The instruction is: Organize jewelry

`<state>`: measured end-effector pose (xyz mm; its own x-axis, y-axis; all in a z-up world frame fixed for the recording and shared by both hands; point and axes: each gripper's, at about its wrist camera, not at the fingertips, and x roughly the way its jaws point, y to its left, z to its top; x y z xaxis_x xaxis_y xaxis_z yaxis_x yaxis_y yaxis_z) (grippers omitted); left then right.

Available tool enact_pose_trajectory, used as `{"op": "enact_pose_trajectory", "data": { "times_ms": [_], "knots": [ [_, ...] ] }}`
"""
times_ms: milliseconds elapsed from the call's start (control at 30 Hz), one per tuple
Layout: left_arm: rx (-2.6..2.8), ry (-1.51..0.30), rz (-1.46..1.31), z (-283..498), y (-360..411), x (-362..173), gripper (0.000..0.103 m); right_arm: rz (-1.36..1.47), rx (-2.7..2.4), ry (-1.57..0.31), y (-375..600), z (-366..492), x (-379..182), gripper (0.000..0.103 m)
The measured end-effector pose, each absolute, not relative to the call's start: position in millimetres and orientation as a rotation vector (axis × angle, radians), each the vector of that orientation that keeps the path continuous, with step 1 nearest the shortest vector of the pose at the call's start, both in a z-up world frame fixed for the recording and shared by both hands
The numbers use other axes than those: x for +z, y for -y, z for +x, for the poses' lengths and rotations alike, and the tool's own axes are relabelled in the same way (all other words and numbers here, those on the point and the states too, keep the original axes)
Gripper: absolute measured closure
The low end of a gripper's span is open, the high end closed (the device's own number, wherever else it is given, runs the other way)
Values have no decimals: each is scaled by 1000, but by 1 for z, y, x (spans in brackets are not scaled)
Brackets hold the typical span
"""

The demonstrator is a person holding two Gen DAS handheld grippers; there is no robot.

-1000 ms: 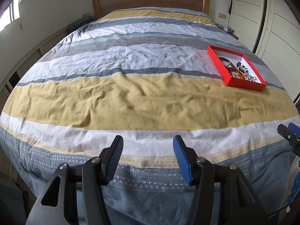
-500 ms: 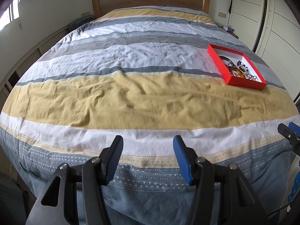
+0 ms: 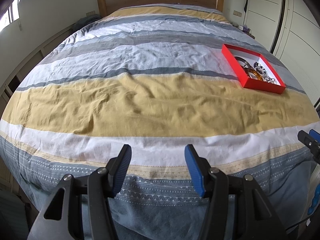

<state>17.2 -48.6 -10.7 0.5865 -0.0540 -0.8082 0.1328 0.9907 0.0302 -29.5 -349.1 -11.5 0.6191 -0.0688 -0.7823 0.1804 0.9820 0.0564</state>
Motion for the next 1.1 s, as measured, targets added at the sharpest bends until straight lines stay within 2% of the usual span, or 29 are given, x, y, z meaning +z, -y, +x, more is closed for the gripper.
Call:
{"op": "enact_pose_trajectory", "data": {
  "times_ms": [1100],
  "knots": [
    [-110,-937,88,16,48,-8,50,117,-131,-888,342,-31,-4,21]
  ]
}}
